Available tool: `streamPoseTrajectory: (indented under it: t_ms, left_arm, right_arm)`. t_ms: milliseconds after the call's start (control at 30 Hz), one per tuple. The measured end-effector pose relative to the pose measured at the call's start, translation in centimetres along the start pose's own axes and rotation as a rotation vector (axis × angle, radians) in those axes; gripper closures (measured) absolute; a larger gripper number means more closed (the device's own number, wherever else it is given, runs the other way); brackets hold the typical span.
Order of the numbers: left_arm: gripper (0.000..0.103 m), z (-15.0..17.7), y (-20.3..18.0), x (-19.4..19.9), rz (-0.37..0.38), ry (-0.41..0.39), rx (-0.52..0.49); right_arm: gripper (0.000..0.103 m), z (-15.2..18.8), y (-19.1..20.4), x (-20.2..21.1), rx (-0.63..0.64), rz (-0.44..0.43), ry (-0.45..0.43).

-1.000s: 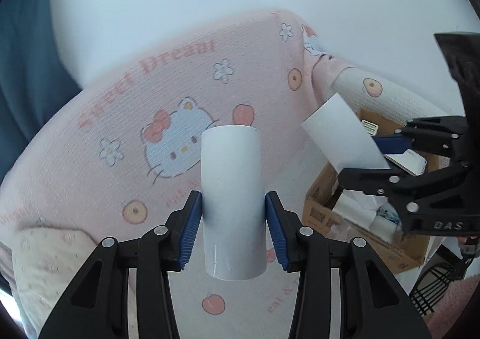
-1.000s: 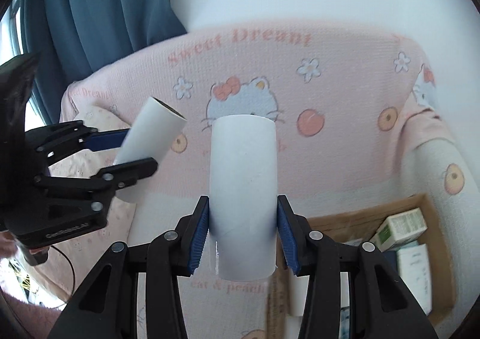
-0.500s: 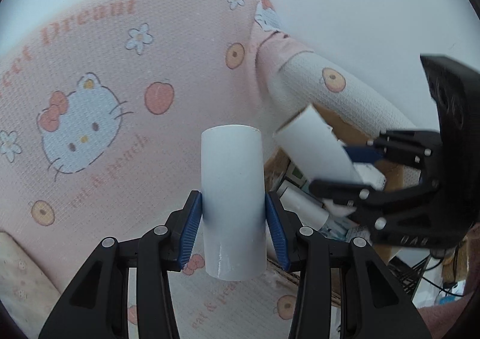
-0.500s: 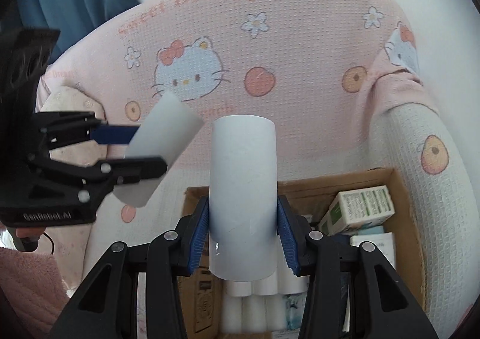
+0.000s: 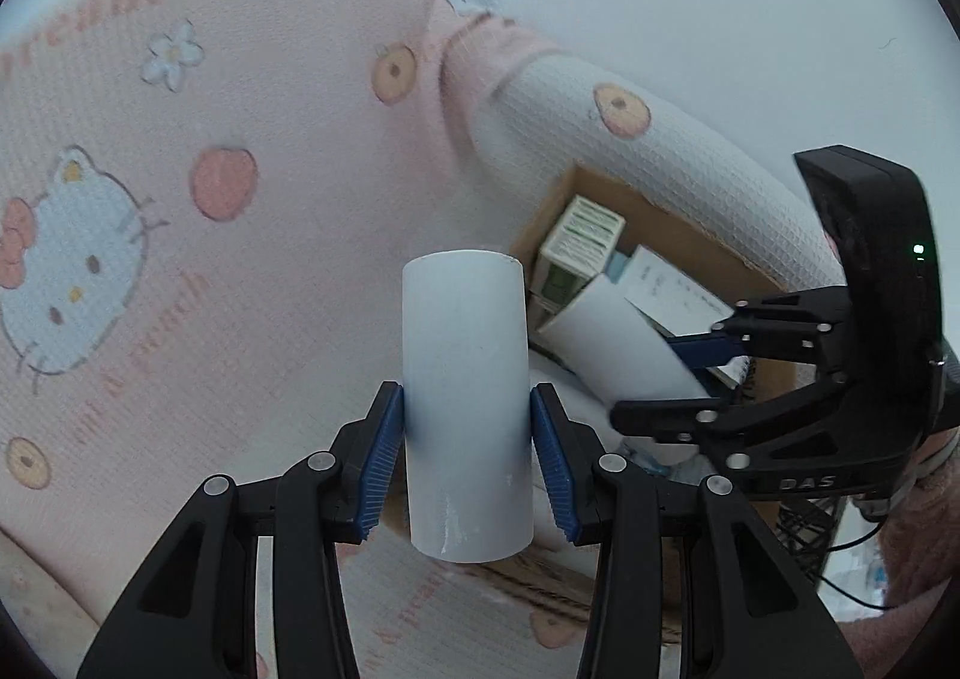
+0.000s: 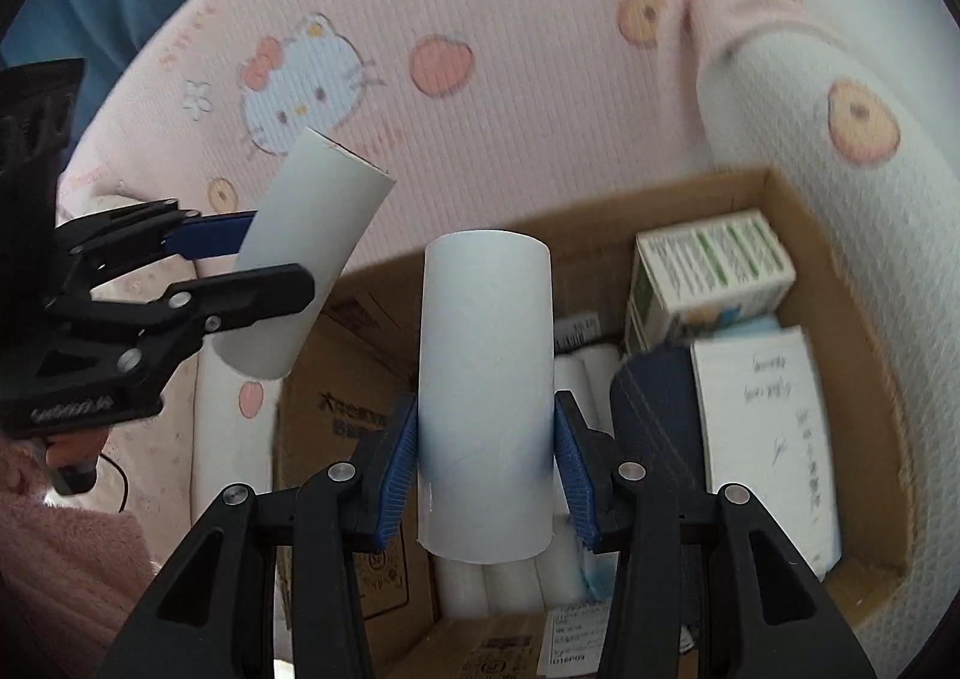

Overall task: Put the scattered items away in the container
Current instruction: 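Lift both held tubes and carry them over the cardboard box, then lower the right gripper's tube into the box while the left gripper lowers its tube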

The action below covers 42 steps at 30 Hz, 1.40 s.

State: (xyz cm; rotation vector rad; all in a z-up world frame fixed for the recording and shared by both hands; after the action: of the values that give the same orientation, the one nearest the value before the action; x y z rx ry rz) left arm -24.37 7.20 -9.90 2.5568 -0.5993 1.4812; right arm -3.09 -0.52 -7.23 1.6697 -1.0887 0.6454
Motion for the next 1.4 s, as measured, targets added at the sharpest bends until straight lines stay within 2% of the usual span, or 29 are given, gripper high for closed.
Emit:
streamPoseTrajectory:
  t_ms: [133, 300, 433, 633, 733, 800, 933, 1033, 1167, 1400]
  left_arm:
    - [0.056, 0.8, -1.0, -2.2, 0.125, 0.096, 0.108]
    - [0.056, 1.7, -1.7, -4.5, 0.199, 0.187, 0.201]
    - [0.056, 1.8, -1.2, -5.5, 0.157, 0.209, 0.216]
    - [0.056, 3.1, -1.7, -7.5, 0.160, 0.291, 0.297]
    - [0.056, 3.1, -1.5, -7.9, 0.103, 0.302, 0.312]
    - [0.056, 2.9, -1.4, -8.1, 0.110, 0.292, 0.349]
    - [0.056, 2.9, -1.3, -8.2, 0.056, 0.299, 0.405]
    - [0.056, 3.3, -0.9, -8.8, 0.029, 0.348, 0.488]
    - [0.056, 3.1, -0.5, -9.4, 0.093, 0.372, 0.637]
    - [0.056, 3.4, -1.2, -10.0, 0.036, 0.374, 0.679]
  right_arm:
    - [0.062, 0.9, -1.4, -1.4, -0.050, 0.016, 0.054]
    - [0.062, 1.9, -1.9, -2.2, -0.021, 0.054, 0.103]
    - [0.062, 2.2, -2.2, -2.4, 0.000, 0.067, 0.111]
    - [0.062, 2.1, -3.2, -2.3, -0.009, 0.114, 0.118]
    - [0.062, 2.2, -3.7, -1.9, -0.020, 0.121, 0.117]
    - [0.062, 2.1, -3.9, -1.9, -0.034, 0.124, 0.115]
    - [0.062, 2.0, -4.2, -1.9, -0.041, 0.130, 0.121]
    - [0.062, 1.7, -4.5, -1.4, -0.042, 0.144, 0.112]
    - [0.062, 1.2, -4.9, -0.7, -0.046, 0.160, 0.100]
    - [0.062, 0.5, -5.1, -0.4, -0.017, 0.205, 0.099]
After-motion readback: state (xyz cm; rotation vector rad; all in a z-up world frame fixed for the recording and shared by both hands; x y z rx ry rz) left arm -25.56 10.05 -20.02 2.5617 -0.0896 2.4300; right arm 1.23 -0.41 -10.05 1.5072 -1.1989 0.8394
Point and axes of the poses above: each gripper's, at about its wrist camera, not at the fingertips, and x roughly against the way its jaws point, y to its left, z to its underside, the point moved 9 cm from there along -x, roughly the way its jaws point, and after that the axes turned 8 degrees about -x, right-handed, at the moved point
